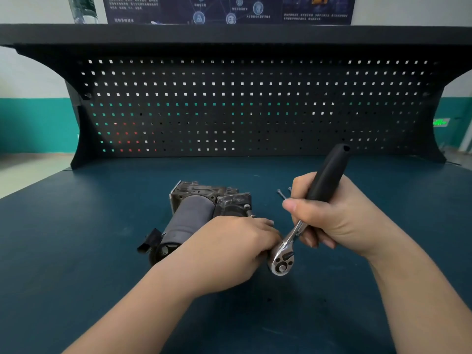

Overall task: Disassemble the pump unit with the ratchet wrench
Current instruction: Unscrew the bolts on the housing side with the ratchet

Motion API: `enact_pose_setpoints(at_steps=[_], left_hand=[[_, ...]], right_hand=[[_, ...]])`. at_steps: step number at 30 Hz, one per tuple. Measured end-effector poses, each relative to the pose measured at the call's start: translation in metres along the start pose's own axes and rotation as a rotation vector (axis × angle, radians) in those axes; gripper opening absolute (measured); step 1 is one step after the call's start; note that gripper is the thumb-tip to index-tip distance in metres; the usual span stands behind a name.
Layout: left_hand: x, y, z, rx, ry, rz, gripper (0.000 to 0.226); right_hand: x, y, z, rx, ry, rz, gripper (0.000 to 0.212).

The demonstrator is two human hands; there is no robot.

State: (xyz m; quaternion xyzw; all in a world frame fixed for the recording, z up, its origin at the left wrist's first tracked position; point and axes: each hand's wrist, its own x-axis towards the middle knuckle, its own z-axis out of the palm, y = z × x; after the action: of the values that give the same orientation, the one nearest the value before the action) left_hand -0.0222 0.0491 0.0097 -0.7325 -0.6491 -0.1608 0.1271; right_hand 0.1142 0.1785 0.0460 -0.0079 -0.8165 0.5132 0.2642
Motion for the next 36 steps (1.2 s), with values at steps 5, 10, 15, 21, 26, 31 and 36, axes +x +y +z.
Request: enact_pose_setpoints(at_steps=[5, 10, 15, 21, 26, 31, 36], left_hand=[[-0.006, -0.01, -0.008, 0.01, -0.033, 0.145, 0.014], [-0.019, -0.025, 0.002, 0.268, -0.134, 0.173, 0.036], [-0.023, -0.016, -0.005, 0.145, 0.01, 0.235, 0.013], [-0.021, -0.013, -0.001, 0.164, 0.025, 0.22, 0.018], [-0.021, -0.014, -0.001, 0.107, 0.146, 0.178, 0.021], [-0.019, -0.021, 0.006, 0.141, 0.089, 0.155, 0.02], [-0.018, -0.027, 0.012, 0.183, 0.018, 0.132, 0.024]], right_hand=[[-0.002, -0.004, 0.02, -0.004, -0.016, 0.007, 0.027], [-0.006, -0.007, 0.04, -0.06, -0.119, 0.056, 0.037], [-0.005, -0.016, 0.03, -0.164, -0.095, 0.095, 0.027], [-0.011, -0.024, 0.026, -0.33, 0.056, 0.069, 0.026], [-0.031, -0.002, 0.035, 0.394, 0.46, 0.289, 0.038], [-0.054, 0.022, 0.066, 1.109, 0.655, 0.633, 0.017], [-0.028, 0.009, 0.049, 0.381, 0.701, 0.47, 0.029]])
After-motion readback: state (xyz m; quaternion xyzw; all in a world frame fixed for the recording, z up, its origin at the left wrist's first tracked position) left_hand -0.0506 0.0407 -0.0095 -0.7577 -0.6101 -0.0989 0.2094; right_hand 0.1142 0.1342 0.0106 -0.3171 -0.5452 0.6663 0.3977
